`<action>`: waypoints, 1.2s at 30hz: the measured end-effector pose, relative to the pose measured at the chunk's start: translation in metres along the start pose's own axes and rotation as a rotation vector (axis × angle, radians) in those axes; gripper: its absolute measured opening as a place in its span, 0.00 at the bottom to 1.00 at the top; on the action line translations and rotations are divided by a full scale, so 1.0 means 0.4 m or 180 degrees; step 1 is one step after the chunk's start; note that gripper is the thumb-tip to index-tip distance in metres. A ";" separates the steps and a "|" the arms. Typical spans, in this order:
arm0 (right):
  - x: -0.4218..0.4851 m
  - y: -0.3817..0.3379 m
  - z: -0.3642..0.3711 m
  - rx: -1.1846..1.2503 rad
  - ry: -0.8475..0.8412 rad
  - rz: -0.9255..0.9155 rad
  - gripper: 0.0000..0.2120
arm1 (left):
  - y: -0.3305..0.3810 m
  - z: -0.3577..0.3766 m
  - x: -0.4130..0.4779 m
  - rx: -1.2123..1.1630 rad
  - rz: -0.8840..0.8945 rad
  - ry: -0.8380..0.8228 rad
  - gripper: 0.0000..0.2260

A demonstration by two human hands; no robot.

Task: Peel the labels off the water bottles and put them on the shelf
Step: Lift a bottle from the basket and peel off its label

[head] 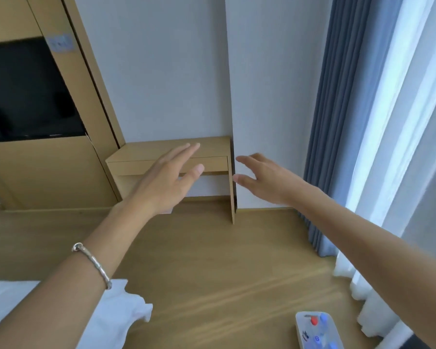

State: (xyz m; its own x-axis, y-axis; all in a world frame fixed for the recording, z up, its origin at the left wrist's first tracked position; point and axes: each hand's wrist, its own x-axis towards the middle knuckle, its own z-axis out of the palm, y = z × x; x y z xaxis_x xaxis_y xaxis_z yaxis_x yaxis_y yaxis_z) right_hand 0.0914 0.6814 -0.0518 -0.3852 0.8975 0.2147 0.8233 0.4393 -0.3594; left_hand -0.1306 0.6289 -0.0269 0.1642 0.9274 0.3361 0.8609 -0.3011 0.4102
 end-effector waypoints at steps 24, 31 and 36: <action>-0.006 0.866 -0.030 0.0371 0.0913 0.3145 0.27 | 0.401 0.860 0.866 -0.0693 0.2285 -0.2336 0.23; -0.119 0.953 0.219 0.0986 0.0961 0.4496 0.27 | 0.496 1.163 0.833 -0.0577 0.3127 -0.3557 0.24; -0.187 0.992 0.436 0.1322 0.1004 0.4973 0.25 | 0.432 1.368 0.727 -0.0506 0.3160 -0.4259 0.24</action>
State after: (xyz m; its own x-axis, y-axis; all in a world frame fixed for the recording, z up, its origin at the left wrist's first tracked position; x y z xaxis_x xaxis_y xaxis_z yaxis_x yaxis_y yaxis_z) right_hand 0.3742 0.7951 -0.3687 0.7968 0.4337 -0.4207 0.1276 -0.8013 -0.5845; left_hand 0.3293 0.9679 -0.3222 0.9178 -0.1260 -0.3764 0.1379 -0.7880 0.6001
